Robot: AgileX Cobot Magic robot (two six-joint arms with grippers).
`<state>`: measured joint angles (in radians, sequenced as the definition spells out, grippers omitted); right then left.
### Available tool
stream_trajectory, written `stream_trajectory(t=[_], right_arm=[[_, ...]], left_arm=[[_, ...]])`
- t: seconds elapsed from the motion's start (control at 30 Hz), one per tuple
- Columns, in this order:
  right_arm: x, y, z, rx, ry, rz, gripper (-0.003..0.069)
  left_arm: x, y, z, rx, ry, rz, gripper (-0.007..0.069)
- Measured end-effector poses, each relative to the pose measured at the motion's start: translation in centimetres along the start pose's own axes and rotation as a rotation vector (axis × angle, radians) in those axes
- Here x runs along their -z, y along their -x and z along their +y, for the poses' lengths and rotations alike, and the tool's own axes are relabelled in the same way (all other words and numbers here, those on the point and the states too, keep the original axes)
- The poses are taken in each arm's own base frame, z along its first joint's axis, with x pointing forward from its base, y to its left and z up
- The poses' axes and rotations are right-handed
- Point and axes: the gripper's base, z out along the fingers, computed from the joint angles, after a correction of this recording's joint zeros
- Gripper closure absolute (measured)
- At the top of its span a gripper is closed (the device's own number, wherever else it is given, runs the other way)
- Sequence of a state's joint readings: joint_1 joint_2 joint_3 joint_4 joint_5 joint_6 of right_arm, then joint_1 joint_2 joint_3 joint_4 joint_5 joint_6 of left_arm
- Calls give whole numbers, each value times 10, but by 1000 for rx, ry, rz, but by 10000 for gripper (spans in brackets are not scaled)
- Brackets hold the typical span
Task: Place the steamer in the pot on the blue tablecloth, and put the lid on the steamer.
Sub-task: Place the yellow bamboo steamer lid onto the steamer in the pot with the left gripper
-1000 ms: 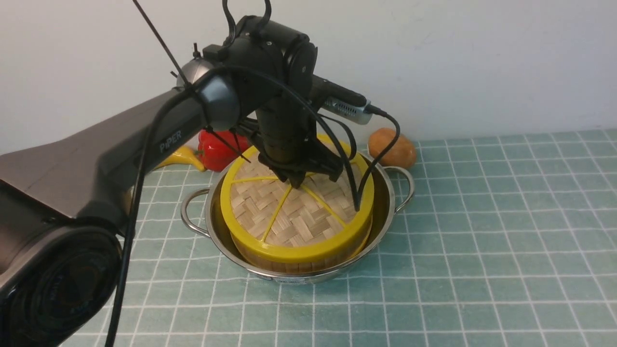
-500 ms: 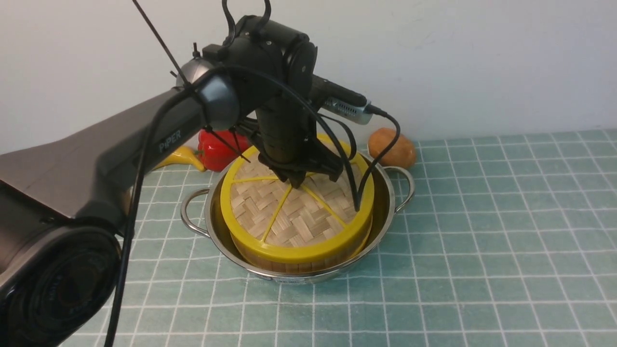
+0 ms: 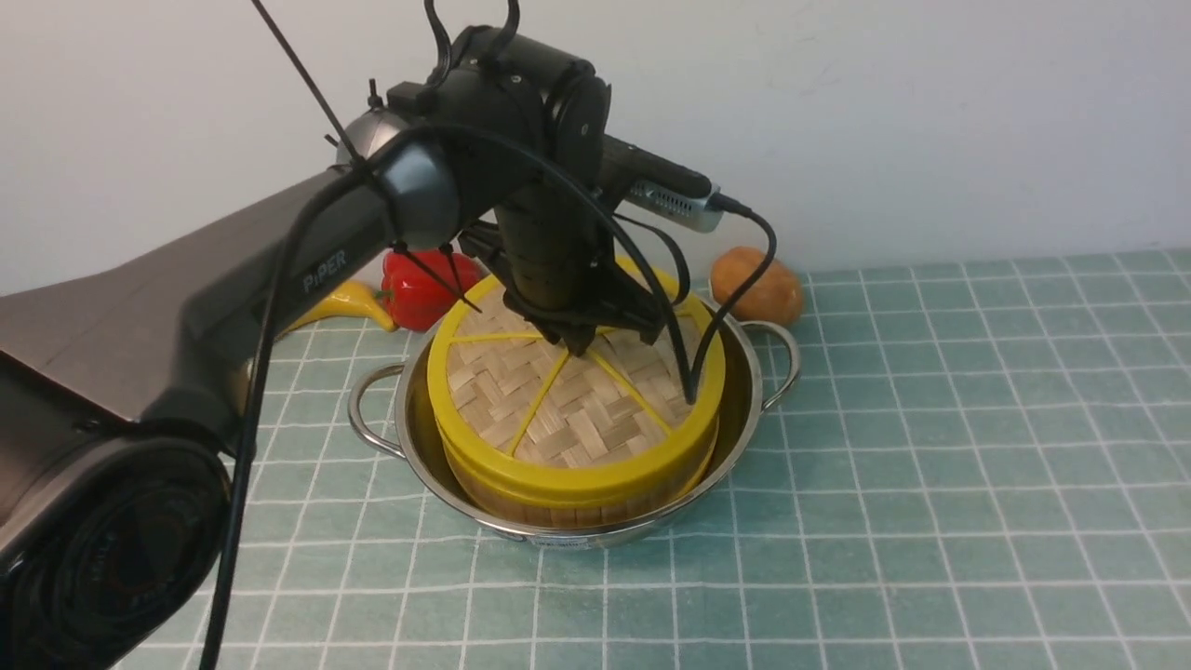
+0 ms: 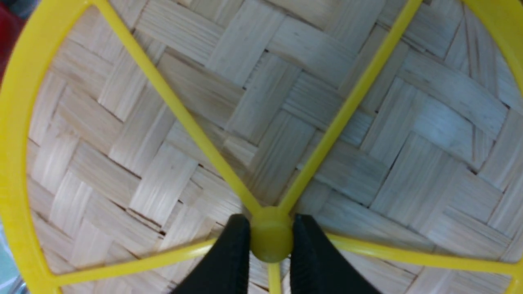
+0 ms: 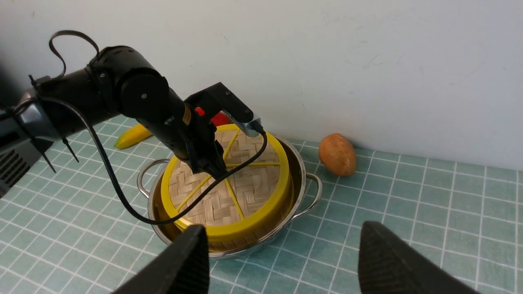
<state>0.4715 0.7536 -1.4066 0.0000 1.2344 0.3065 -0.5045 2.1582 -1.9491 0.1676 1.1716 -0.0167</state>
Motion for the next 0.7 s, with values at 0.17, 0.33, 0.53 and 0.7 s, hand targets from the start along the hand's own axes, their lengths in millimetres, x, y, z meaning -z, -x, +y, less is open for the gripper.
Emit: stream_trajectory(t=[0.17,0.33,0.53,0.7], right_arm=[[0,0,0,0,0,0,181],[0,0,0,0,0,0,181],[0,0,0,0,0,0,181],[0,0,0,0,0,0,181]], left_arm=[[-3,0,0,-1,1,6,510],[-3,0,0,-2,1,7,510],[-3,0,0,-2,1,7,495],[0,0,4,-20,42,-2,308]])
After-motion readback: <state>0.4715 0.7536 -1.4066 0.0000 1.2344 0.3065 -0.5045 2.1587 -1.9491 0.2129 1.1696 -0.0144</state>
